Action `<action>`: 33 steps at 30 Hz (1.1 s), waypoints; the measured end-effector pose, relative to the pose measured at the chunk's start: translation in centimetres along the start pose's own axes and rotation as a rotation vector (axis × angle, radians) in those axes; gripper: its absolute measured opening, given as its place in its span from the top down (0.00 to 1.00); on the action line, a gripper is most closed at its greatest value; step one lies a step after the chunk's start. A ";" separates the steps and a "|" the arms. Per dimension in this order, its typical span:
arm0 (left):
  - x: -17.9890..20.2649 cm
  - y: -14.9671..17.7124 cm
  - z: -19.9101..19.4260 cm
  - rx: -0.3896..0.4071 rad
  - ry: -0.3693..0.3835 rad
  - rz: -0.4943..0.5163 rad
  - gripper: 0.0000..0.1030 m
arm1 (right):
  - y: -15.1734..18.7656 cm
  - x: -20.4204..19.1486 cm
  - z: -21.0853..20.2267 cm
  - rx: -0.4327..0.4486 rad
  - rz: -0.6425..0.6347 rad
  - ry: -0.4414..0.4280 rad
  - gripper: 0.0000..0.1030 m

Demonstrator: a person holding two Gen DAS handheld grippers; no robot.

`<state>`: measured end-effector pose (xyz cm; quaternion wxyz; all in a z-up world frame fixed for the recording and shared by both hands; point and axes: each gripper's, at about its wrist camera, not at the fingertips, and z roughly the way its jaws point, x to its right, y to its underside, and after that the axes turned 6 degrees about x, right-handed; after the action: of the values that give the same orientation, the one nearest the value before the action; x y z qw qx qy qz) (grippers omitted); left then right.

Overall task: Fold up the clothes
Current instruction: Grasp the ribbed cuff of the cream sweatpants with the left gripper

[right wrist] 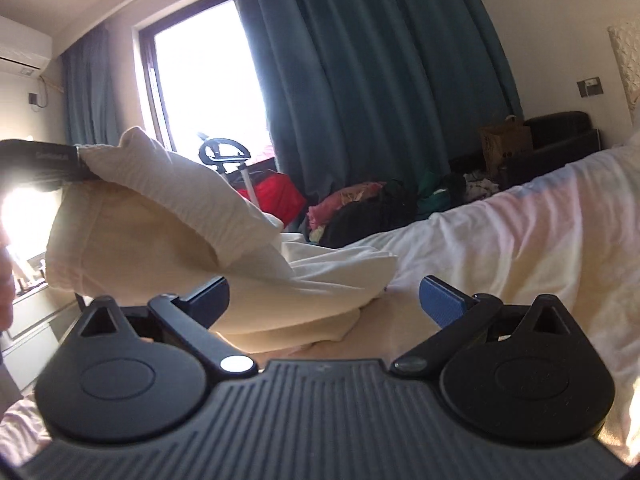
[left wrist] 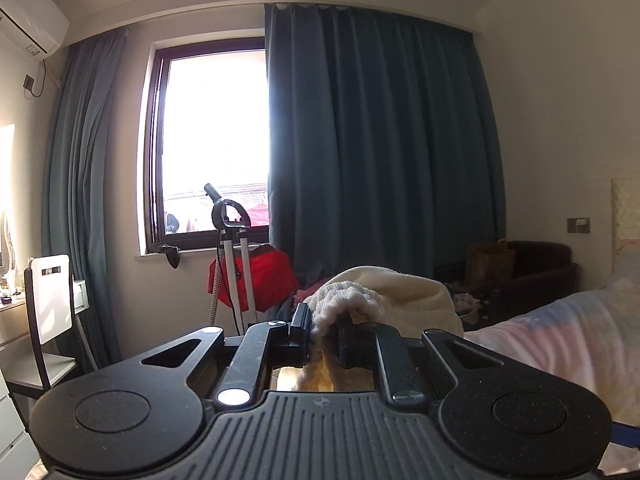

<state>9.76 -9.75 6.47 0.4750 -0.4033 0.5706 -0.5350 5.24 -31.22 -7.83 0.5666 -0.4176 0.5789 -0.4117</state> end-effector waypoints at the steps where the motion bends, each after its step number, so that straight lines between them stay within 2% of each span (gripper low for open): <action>1: 0.2 -0.2 -1.7 -0.004 0.017 -0.004 0.87 | -0.2 -0.4 -0.7 0.005 -0.006 -0.025 0.00; 4: 0.6 0.0 -6.3 -0.009 0.044 -0.026 0.87 | -0.4 -1.9 -2.5 -0.010 -0.038 -0.080 0.00; 8: -0.7 1.2 -11.7 -0.035 0.052 -0.092 0.87 | -0.3 -4.1 -4.5 -0.113 -0.054 -0.117 0.00; 13: -4.7 4.0 -13.7 -0.126 0.018 -0.154 0.87 | 0.2 -6.8 -6.4 -0.233 -0.092 -0.136 0.00; 16: -7.5 5.9 -13.2 -0.199 -0.004 -0.168 0.86 | 0.8 -7.5 -7.1 -0.287 -0.054 -0.127 0.00; 19: -10.9 7.6 -12.0 -0.255 -0.046 -0.236 0.86 | 1.8 -8.0 -7.1 -0.340 -0.020 -0.124 0.00; 22: -14.1 9.1 -10.6 -0.300 -0.074 -0.317 0.86 | 3.0 -9.9 -6.6 -0.368 -0.112 -0.155 0.00; 25: -15.7 10.8 -9.9 -0.326 -0.098 -0.280 0.86 | 4.3 -11.2 -5.8 -0.410 -0.143 -0.172 0.00; 30: -18.2 14.7 -8.0 -0.466 -0.150 -0.352 0.85 | 6.5 -13.3 -4.4 -0.477 -0.195 -0.198 0.00; 33: -19.3 16.6 -6.9 -0.524 -0.171 -0.385 0.83 | 7.2 -13.3 -3.1 -0.486 -0.194 -0.175 0.00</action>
<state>8.19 12.19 -8.04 0.2914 -0.6555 0.5601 -0.4144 2.10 -16.31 -10.42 0.4558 -0.6287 0.5668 -0.2753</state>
